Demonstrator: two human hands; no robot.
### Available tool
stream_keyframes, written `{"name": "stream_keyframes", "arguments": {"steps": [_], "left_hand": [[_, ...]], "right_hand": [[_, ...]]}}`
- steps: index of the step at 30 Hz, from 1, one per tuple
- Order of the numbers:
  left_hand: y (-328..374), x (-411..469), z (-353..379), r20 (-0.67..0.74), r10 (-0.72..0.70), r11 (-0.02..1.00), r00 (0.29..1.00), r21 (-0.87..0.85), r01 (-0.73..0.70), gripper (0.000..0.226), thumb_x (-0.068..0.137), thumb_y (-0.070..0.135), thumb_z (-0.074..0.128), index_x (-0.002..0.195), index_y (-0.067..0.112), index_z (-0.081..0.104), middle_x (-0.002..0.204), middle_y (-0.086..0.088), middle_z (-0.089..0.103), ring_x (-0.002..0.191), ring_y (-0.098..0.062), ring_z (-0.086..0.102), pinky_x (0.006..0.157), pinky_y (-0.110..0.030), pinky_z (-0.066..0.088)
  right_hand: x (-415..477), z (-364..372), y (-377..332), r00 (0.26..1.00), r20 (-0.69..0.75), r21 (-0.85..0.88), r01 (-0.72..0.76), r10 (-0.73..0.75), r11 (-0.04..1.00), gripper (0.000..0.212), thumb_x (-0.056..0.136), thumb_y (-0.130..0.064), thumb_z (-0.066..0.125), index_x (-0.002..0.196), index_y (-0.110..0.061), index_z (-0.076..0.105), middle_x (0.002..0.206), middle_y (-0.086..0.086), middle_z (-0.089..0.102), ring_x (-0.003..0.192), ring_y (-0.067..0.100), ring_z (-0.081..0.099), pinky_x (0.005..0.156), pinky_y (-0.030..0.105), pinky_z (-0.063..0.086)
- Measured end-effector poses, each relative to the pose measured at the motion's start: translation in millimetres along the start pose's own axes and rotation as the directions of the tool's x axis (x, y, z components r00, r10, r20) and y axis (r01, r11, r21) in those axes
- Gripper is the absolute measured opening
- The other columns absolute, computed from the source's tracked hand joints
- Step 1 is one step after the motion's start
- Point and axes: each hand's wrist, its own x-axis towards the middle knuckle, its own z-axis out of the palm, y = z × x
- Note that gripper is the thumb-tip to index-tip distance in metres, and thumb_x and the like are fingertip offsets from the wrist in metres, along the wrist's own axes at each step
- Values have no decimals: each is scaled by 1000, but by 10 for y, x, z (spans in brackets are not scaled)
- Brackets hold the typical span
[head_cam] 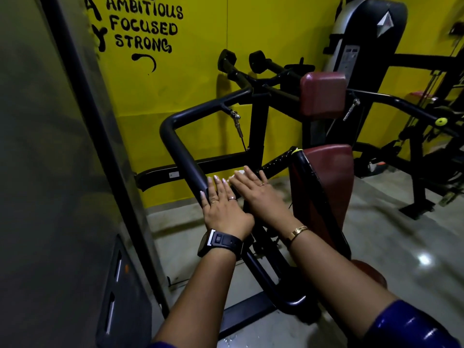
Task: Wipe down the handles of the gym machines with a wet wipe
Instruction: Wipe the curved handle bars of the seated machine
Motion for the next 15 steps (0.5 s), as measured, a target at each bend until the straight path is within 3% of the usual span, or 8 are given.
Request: {"name": "stream_keyframes", "arguments": {"steps": [3, 6, 9, 12, 15], "left_hand": [[-6, 3, 5, 2, 4, 1000, 1000, -22, -4, 95, 90, 48, 46, 153, 6, -11, 161, -13, -18, 145, -27, -27, 118, -45, -11], [-11, -8, 13, -15, 9, 1000, 1000, -26, -9, 93, 92, 51, 42, 154, 4, -9, 161, -14, -16, 146, -27, -25, 118, -45, -10], [-13, -9, 8, -17, 11, 1000, 1000, -20, -12, 90, 92, 48, 41, 154, 4, -9, 161, -14, -16, 146, -27, -24, 119, -45, -9], [-7, -8, 8, -17, 10, 1000, 1000, -20, -10, 88, 93, 47, 41, 154, 6, -7, 162, -12, -13, 147, -27, -22, 119, -45, -9], [-13, 0, 15, -19, 8, 1000, 1000, -27, -9, 87, 93, 48, 39, 154, 7, -7, 162, -11, -12, 148, -26, -21, 119, -44, -9]], "right_hand": [[-85, 47, 30, 999, -22, -42, -24, 23, 999, 72, 98, -18, 46, 154, -25, 2, 162, -4, -1, 141, 7, -17, 111, 34, -19], [-146, -10, 100, 982, -64, -93, -184, 178, 979, 74, 98, -21, 44, 154, -19, -4, 161, 1, -9, 148, 17, -11, 116, 39, -13], [-62, -15, 89, 963, -84, -80, -264, 258, 961, 83, 95, -22, 53, 154, -14, -4, 161, 7, -12, 148, 24, -13, 117, 41, -10], [15, 77, 49, 989, -46, -76, -143, 140, 987, 84, 91, -18, 58, 154, -15, 3, 161, 8, -7, 145, 23, -18, 113, 37, -14], [-50, 107, 32, 998, -43, -98, -56, 52, 994, 84, 87, -18, 63, 154, -18, 11, 161, 5, 9, 142, 18, -9, 113, 38, -6]]}}
